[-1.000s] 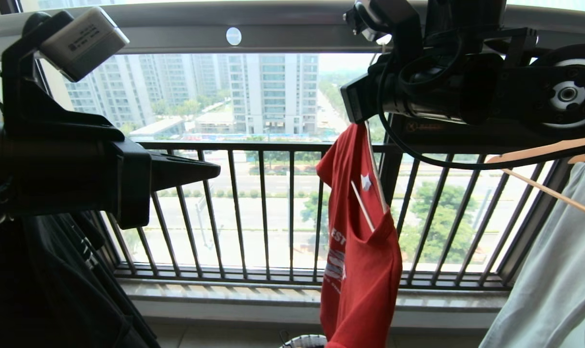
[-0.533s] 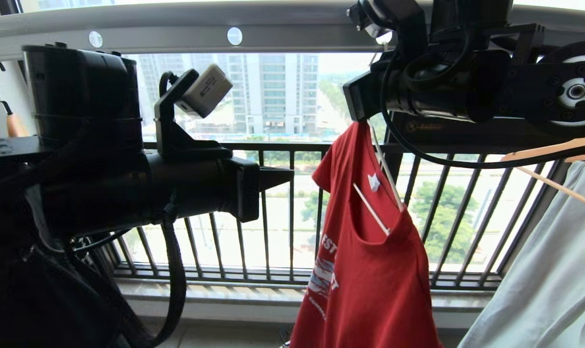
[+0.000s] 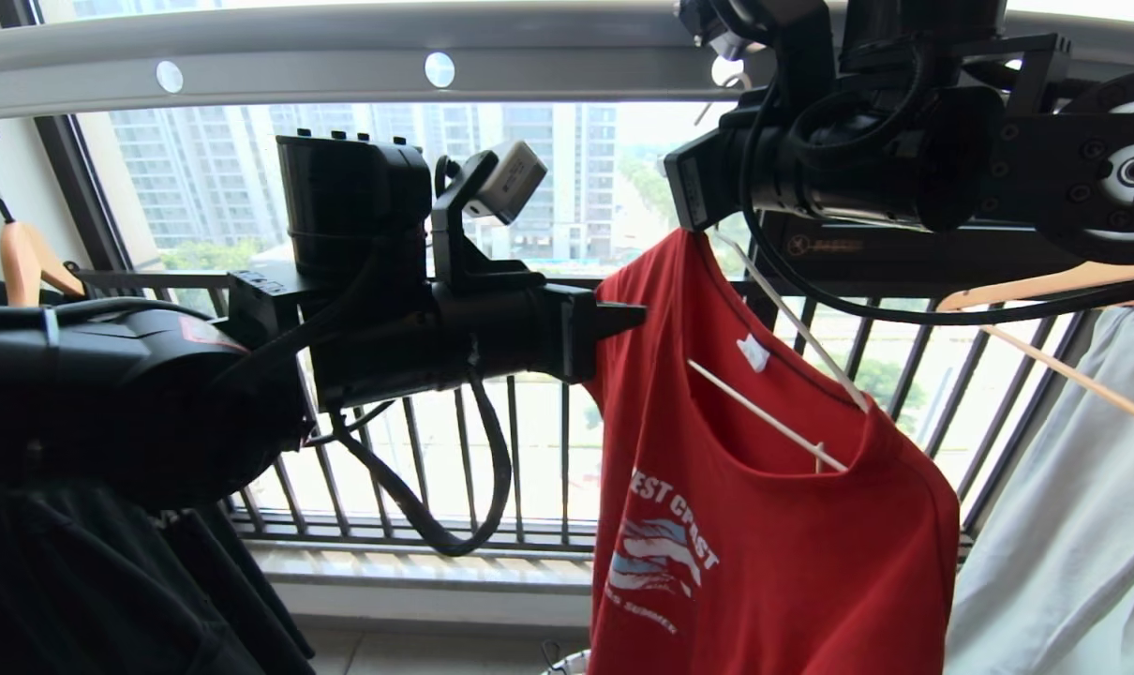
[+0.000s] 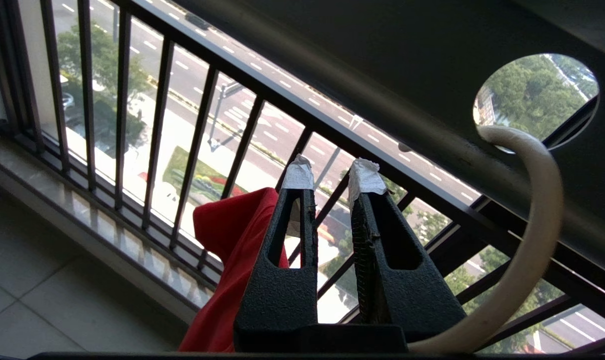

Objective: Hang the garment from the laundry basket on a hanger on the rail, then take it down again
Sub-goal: Take the clothes off the clothes rack

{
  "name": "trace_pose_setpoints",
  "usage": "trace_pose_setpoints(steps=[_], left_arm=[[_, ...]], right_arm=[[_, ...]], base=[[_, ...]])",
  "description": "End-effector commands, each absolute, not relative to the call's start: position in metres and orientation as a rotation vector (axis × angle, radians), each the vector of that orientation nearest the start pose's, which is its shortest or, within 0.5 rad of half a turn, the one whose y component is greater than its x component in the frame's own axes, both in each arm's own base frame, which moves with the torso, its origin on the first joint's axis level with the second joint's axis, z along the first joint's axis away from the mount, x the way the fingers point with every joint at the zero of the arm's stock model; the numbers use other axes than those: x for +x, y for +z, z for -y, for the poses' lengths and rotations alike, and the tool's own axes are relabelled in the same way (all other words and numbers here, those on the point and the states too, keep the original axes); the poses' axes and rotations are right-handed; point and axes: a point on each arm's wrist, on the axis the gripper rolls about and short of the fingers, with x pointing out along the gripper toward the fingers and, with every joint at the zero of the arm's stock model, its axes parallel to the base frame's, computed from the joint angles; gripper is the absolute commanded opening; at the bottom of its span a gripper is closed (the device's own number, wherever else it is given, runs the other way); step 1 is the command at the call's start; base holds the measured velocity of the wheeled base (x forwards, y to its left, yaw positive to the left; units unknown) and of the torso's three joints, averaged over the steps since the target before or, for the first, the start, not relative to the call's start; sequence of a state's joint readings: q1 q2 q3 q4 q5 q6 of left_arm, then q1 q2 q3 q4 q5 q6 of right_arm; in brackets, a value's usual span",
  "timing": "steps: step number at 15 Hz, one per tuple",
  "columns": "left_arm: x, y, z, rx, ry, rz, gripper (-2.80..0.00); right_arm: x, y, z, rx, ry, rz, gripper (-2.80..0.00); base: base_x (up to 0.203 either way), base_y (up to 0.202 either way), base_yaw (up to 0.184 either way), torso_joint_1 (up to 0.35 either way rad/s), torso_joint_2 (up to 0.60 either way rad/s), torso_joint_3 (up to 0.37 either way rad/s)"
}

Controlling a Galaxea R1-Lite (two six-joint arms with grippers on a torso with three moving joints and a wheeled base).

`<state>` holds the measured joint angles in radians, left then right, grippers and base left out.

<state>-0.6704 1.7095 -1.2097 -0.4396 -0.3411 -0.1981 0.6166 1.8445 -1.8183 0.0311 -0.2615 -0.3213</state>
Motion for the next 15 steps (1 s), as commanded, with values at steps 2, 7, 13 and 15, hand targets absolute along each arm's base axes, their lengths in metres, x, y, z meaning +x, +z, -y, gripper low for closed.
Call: trace_pose_setpoints(steps=[2,7,13,15], left_arm=[[0.266,0.269,0.220,-0.170,-1.000,-0.172,0.00],[0.267,0.269,0.222,-0.165,-0.997,-0.167,0.00],[0.283,0.267,0.230,-0.143,-0.911,-0.132,0.00],[0.287,0.263,0.232,-0.109,-0.842,-0.123,0.00]], right_arm=[[0.295,0.354,-0.205,-0.345,0.368,0.008,-2.80],[0.290,0.355,-0.212,-0.344,0.390,0.013,-2.80],[0.285,0.358,-0.212,-0.338,0.398,0.022,-2.80],[0.284,0.359,-0.211,-0.337,0.399,0.025,-2.80]], base=[[0.000,0.000,0.000,0.000,0.00,0.000],[0.000,0.000,0.000,0.000,0.00,0.000],[0.000,0.000,0.000,0.000,0.00,0.000],[0.000,0.000,0.000,0.000,0.00,0.000]])
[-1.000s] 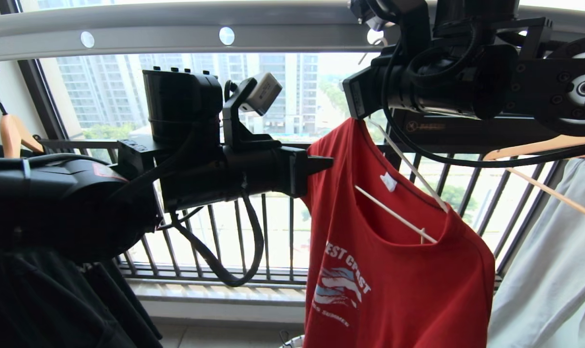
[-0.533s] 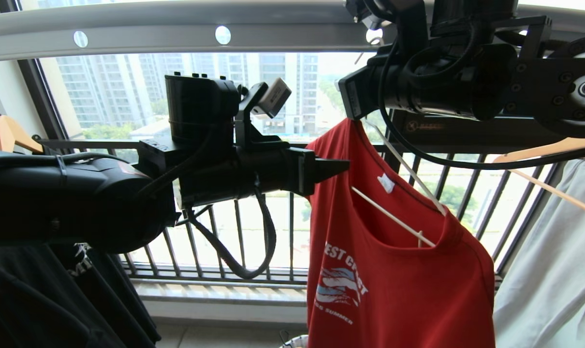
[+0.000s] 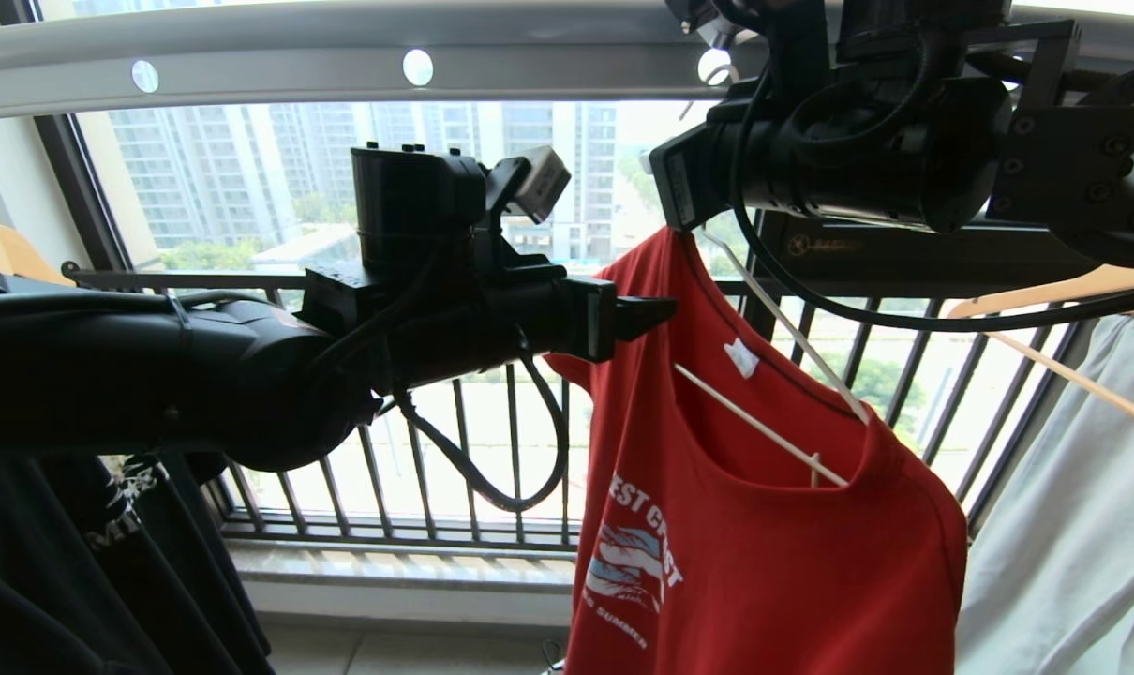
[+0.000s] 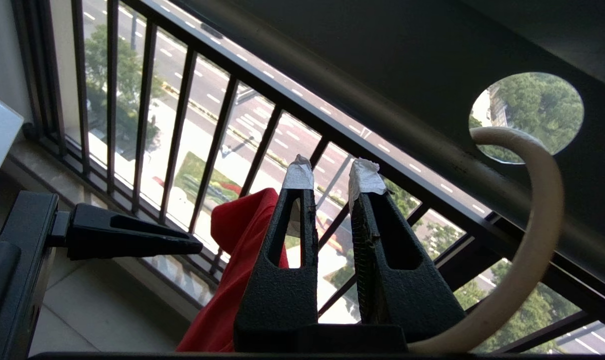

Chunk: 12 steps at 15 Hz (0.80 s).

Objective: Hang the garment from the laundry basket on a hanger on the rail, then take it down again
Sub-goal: Take the clothes off the clothes rack

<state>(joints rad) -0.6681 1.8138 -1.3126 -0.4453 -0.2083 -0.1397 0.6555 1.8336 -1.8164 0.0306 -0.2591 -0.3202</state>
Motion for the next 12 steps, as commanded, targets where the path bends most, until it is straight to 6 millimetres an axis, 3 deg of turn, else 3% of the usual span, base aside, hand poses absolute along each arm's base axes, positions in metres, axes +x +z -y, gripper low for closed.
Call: trace_pose_setpoints(steps=[1,8,9,12], left_arm=[[0.289,0.260,0.233,-0.103,-0.817,-0.126,0.00],[0.291,0.270,0.230,-0.096,-0.732,-0.081,0.00],[0.291,0.269,0.230,-0.096,-0.731,-0.082,-2.80],[0.290,0.270,0.229,-0.097,-0.728,-0.082,-2.80]], right_arm=[[0.283,0.359,-0.212,-0.337,0.400,0.026,-2.80],[0.280,0.359,-0.215,-0.335,0.414,0.028,-2.80],[0.279,0.360,-0.215,-0.335,0.414,0.028,-2.80],[0.279,0.360,-0.215,-0.336,0.414,0.028,-2.80]], base=[[0.000,0.000,0.000,0.000,0.00,0.000],[0.000,0.000,0.000,0.000,0.00,0.000],[0.000,0.000,0.000,0.000,0.00,0.000],[0.000,0.000,0.000,0.000,0.00,0.000]])
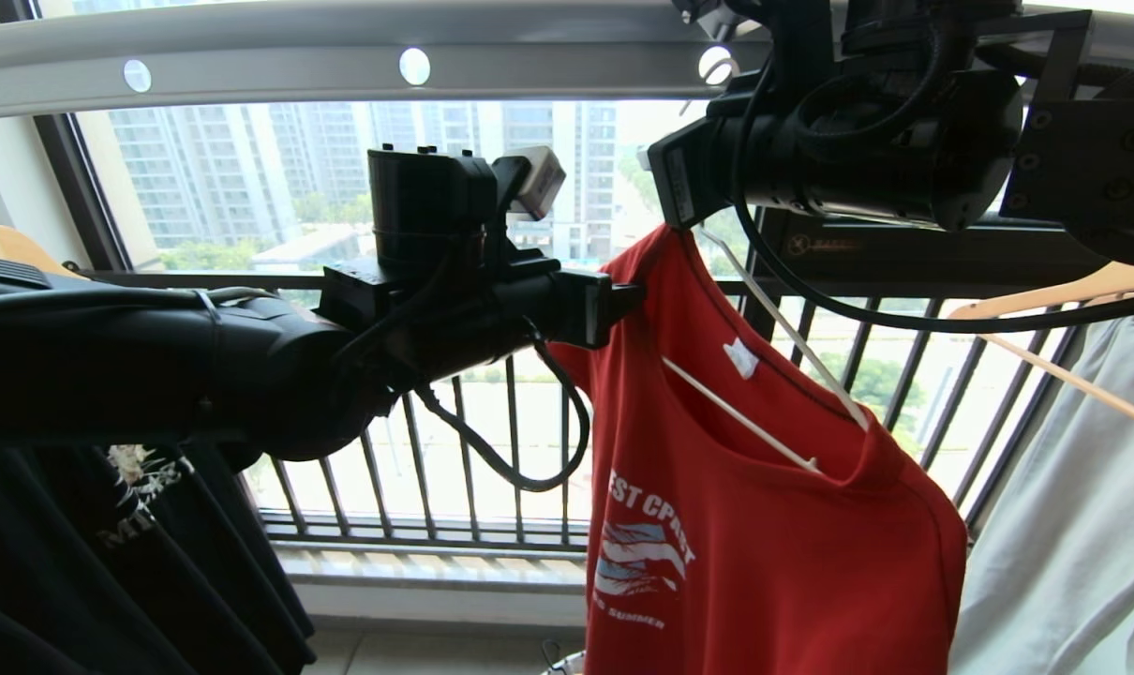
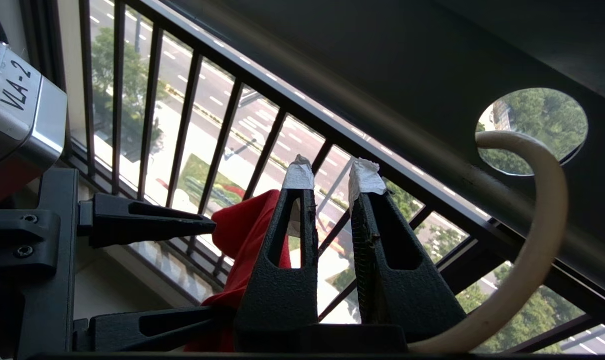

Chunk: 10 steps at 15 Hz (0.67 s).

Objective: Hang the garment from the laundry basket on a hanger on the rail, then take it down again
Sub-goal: Take the clothes off the clothes rack

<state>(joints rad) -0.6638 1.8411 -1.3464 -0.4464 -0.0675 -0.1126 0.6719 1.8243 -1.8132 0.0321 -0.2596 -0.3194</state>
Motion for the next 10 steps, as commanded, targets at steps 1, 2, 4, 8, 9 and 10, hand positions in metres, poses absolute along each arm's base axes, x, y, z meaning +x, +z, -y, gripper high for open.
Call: trace_pose_setpoints(steps=[1,2,4,8,9,10], left_arm=[[0.288,0.271,0.228,-0.098,-0.728,-0.081,-2.80],[0.288,0.271,0.227,-0.098,-0.727,-0.080,-2.80],[0.291,0.272,0.224,-0.100,-0.715,-0.076,-2.80],[0.304,0.289,0.210,-0.130,-0.669,-0.018,-2.80],[0.305,0.293,0.209,-0.144,-0.666,-0.008,-2.80],[0.306,0.296,0.209,-0.156,-0.663,-0.003,-2.80]], right_arm=[[0.279,0.360,-0.215,-0.337,0.414,0.028,-2.80],[0.279,0.360,-0.215,-0.336,0.414,0.027,-2.80],[0.279,0.360,-0.214,-0.338,0.414,0.027,-2.80],[0.276,0.357,-0.213,-0.343,0.417,0.016,-2.80],[0.276,0.358,-0.213,-0.343,0.419,0.017,-2.80],[0.275,0.358,-0.212,-0.342,0.421,0.019,-2.80]], base=[[0.000,0.000,0.000,0.000,0.00,0.000],[0.000,0.000,0.000,0.000,0.00,0.000],[0.000,0.000,0.000,0.000,0.00,0.000],[0.000,0.000,0.000,0.000,0.00,0.000],[0.000,0.000,0.000,0.000,0.00,0.000],[0.000,0.000,0.000,0.000,0.00,0.000]])
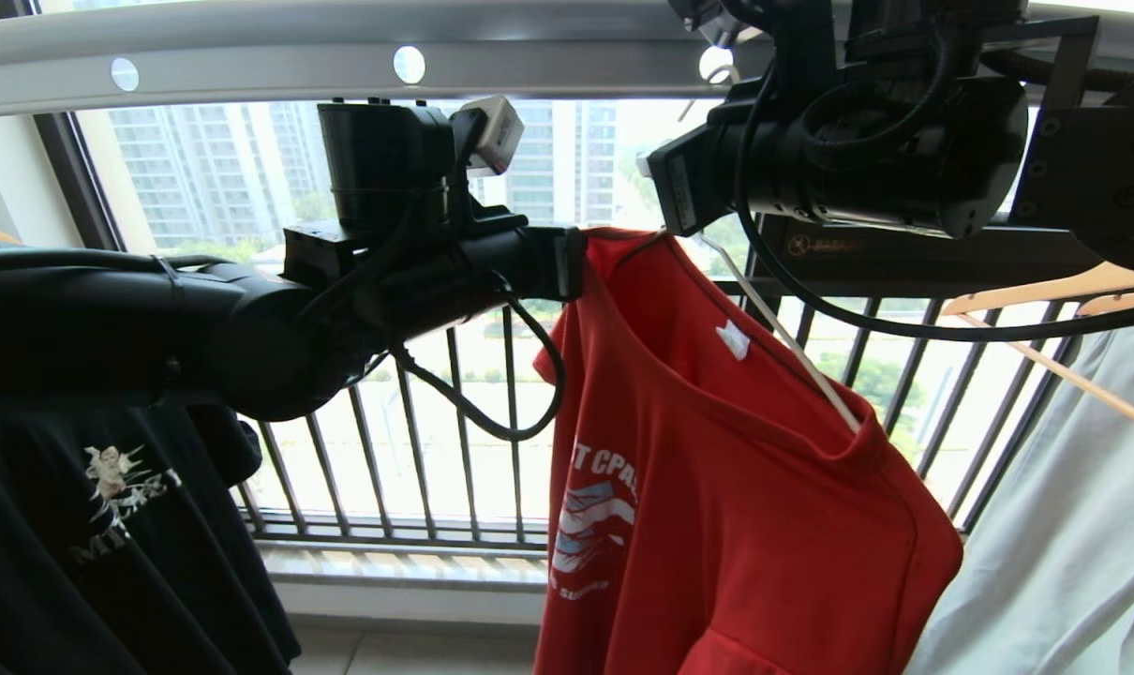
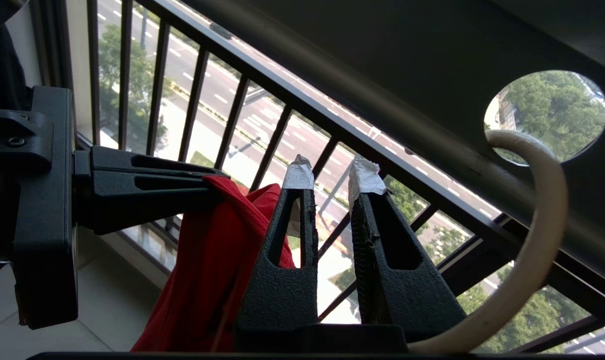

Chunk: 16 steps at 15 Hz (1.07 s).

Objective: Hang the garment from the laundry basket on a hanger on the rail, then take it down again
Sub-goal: Take the clothes off the clothes rack

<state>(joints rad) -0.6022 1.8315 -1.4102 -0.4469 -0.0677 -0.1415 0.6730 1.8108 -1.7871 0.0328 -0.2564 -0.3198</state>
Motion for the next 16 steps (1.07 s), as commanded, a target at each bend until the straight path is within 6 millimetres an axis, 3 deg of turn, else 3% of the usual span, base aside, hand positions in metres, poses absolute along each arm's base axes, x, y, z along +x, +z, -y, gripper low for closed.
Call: trace_pose_setpoints(steps=[1,6,10,13,16], left_arm=[[0.310,0.294,0.209,-0.158,-0.658,-0.005,-2.80],[0.342,0.276,0.214,-0.153,-0.554,-0.027,-2.80],[0.352,0.268,0.207,-0.151,-0.525,-0.044,-2.80],[0.349,0.272,0.206,-0.153,-0.529,-0.035,-2.80],[0.333,0.286,0.210,-0.171,-0.563,-0.014,-2.80]], right_arm=[[0.273,0.360,-0.211,-0.340,0.422,0.023,-2.80],[0.268,0.360,-0.206,-0.342,0.429,0.019,-2.80],[0.267,0.360,-0.206,-0.342,0.429,0.019,-2.80],[0.268,0.360,-0.206,-0.343,0.430,0.018,-2.80],[0.268,0.359,-0.206,-0.343,0.428,0.017,-2.80]], base=[[0.000,0.000,0.000,0.000,0.00,0.000],[0.000,0.000,0.000,0.000,0.00,0.000],[0.000,0.000,0.000,0.000,0.00,0.000],[0.000,0.000,0.000,0.000,0.00,0.000],[0.000,0.000,0.000,0.000,0.00,0.000]])
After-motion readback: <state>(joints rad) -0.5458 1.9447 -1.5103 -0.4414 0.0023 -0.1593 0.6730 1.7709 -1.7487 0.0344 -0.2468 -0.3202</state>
